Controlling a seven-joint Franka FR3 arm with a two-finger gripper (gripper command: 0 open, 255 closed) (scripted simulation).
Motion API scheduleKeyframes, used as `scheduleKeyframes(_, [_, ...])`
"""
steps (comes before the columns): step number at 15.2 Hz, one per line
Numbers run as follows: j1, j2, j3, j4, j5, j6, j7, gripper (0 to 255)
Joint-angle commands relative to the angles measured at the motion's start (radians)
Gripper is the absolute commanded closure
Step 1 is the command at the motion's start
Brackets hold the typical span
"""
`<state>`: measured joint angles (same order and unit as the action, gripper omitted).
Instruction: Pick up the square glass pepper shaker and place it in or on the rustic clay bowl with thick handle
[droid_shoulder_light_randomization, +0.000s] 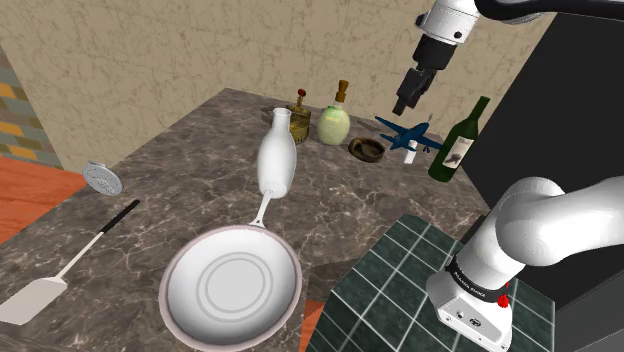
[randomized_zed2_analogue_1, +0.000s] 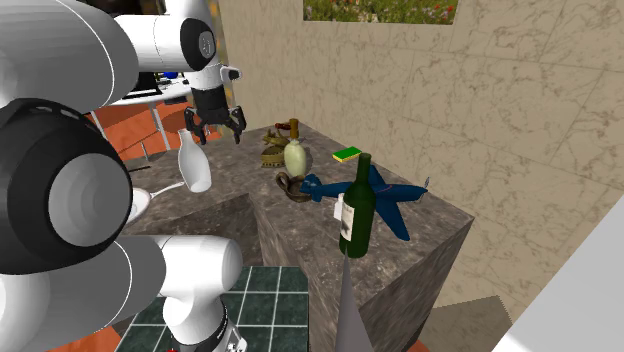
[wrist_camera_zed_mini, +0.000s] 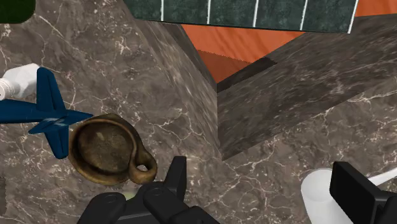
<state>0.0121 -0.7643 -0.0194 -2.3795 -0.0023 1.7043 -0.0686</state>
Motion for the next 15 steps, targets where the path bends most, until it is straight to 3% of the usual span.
scheduleKeyframes(1, [0.0,0.0,0.0,0.0,0.0,0.0,0.0,0])
scheduleKeyframes(15, [-0.094,0.205,-0.292,-0.023,-0.148,0.164,-0.329,0])
